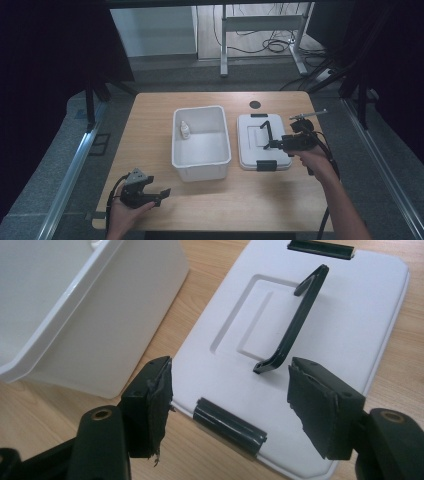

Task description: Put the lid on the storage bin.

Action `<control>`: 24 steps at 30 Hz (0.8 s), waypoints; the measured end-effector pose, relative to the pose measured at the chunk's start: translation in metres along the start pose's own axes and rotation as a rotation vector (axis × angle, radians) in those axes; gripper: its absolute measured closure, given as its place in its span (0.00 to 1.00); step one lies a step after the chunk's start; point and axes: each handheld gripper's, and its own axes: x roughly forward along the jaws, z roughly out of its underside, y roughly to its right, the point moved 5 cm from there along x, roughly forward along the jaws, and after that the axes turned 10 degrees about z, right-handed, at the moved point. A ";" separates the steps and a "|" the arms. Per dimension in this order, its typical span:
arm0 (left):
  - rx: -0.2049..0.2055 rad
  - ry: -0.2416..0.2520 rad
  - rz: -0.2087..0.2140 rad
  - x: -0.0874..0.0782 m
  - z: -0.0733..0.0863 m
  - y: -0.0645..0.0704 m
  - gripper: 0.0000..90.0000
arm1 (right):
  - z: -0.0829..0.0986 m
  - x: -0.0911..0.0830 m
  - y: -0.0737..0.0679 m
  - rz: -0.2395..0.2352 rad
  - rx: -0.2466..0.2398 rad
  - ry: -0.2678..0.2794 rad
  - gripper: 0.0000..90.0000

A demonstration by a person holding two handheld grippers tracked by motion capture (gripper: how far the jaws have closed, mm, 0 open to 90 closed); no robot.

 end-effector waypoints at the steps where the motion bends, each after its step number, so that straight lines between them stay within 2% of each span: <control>1: 0.000 -0.001 -0.004 0.000 0.000 0.000 0.15 | -0.002 0.002 0.001 0.004 0.006 -0.004 0.40; 8: 0.000 -0.001 -0.027 -0.002 0.000 -0.003 0.15 | -0.017 0.015 0.011 0.020 0.055 -0.035 0.46; 10: -0.002 -0.007 -0.034 -0.002 0.001 -0.005 0.16 | -0.020 0.023 0.016 0.026 0.070 -0.062 0.49; 24: 0.005 -0.009 -0.037 0.000 0.001 -0.003 0.17 | -0.034 0.051 0.026 0.036 0.137 -0.164 0.61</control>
